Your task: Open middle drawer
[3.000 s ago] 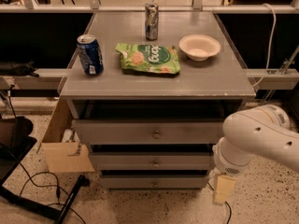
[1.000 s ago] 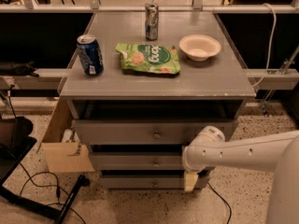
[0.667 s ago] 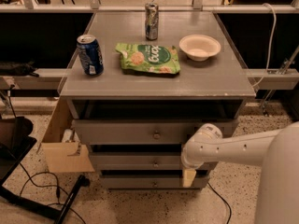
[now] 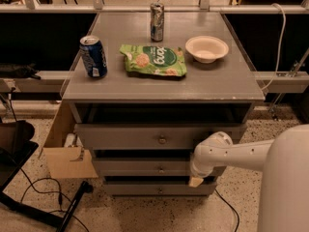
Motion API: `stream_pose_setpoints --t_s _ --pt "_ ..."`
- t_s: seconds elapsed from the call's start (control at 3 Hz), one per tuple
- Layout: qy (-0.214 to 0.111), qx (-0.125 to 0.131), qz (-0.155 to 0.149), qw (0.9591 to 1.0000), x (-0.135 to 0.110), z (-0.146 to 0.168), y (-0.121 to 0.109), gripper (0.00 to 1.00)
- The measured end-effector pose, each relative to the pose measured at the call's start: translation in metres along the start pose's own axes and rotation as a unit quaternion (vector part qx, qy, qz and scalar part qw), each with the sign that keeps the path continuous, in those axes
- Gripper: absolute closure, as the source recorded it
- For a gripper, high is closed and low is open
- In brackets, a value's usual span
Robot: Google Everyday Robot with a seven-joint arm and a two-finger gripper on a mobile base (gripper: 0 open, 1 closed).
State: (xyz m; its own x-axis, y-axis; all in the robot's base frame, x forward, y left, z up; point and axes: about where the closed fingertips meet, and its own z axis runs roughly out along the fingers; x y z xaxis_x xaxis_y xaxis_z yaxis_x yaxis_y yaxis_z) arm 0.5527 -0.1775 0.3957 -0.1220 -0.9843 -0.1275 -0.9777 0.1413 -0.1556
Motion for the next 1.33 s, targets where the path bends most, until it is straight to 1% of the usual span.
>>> stream_pose_setpoints --t_s 0.33,0.67,1.0,1.33 --pt "0.004 -0.012 0.007 0.9999 0.01 -0.002 0.008 0.62" --pt "0.004 -0.012 0.007 0.9999 0.009 -0.009 0.005 0.85" --pt "0.008 -0.019 0.006 0.9998 0.014 -0.017 0.012 1.0" --pt "0.01 -0.023 0.006 0.9997 0.016 -0.017 0.015 1.0"
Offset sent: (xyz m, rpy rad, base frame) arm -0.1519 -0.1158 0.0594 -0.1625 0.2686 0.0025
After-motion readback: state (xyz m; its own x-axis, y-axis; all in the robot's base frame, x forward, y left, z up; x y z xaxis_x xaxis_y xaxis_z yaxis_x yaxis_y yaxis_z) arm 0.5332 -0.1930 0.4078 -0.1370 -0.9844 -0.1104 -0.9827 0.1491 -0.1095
